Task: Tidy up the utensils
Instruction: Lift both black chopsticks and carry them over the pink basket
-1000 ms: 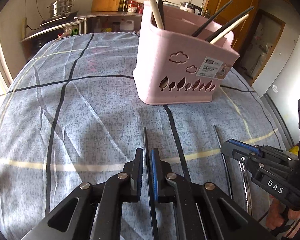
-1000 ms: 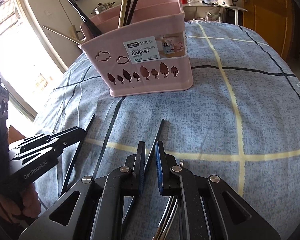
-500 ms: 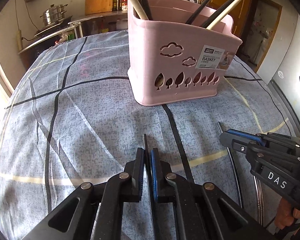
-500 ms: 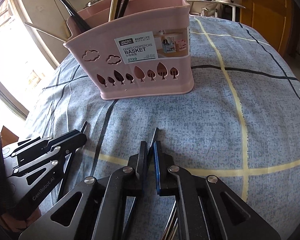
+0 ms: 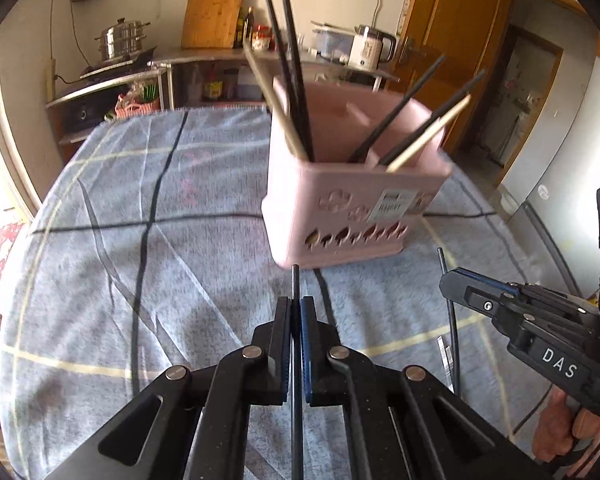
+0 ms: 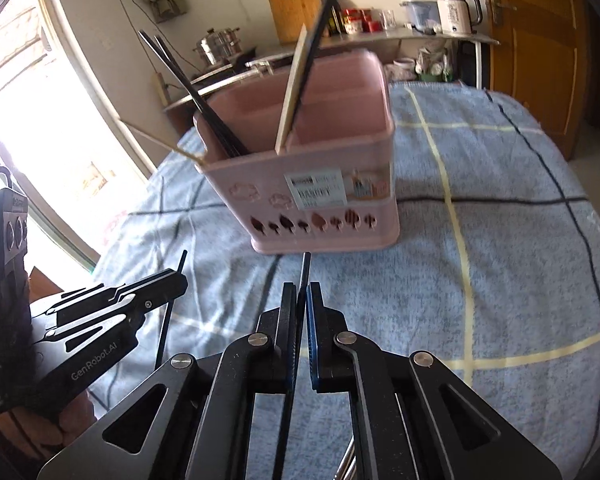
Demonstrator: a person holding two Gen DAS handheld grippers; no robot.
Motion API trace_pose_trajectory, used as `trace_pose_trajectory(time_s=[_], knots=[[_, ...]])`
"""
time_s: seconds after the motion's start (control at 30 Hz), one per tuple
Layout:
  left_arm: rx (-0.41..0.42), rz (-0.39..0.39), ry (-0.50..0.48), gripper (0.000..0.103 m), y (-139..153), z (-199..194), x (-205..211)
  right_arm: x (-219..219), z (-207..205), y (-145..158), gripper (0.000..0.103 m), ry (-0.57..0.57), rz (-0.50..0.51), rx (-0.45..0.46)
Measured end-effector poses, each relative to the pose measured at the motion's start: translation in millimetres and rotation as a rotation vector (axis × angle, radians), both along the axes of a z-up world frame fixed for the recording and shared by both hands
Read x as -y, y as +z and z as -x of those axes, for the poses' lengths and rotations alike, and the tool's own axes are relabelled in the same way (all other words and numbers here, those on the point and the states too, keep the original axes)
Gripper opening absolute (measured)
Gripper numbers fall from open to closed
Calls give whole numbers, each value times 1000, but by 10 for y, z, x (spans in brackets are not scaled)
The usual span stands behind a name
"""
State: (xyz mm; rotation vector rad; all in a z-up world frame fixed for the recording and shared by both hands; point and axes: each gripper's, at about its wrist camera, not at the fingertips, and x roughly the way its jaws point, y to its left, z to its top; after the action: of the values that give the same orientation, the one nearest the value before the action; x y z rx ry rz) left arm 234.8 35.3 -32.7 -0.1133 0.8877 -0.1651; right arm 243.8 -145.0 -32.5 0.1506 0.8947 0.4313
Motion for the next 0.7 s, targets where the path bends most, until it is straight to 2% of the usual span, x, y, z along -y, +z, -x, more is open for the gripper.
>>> trace_pose_trajectory(time_s=[0.23,0.37,0.6,0.7], knots=[[128,25,-9,4,664,60,-52,77,31,515,4,-5,-47,114],[177,19,-14,4,915,28,-10,125,38,741,4,-13,-59,172],[233,21,-12,4,1218,-34,-3,194,37,1059,4,-25,-62,264],[239,25,-10,4,1243,-20,-12,215,67,1108,4,-29,-60,288]])
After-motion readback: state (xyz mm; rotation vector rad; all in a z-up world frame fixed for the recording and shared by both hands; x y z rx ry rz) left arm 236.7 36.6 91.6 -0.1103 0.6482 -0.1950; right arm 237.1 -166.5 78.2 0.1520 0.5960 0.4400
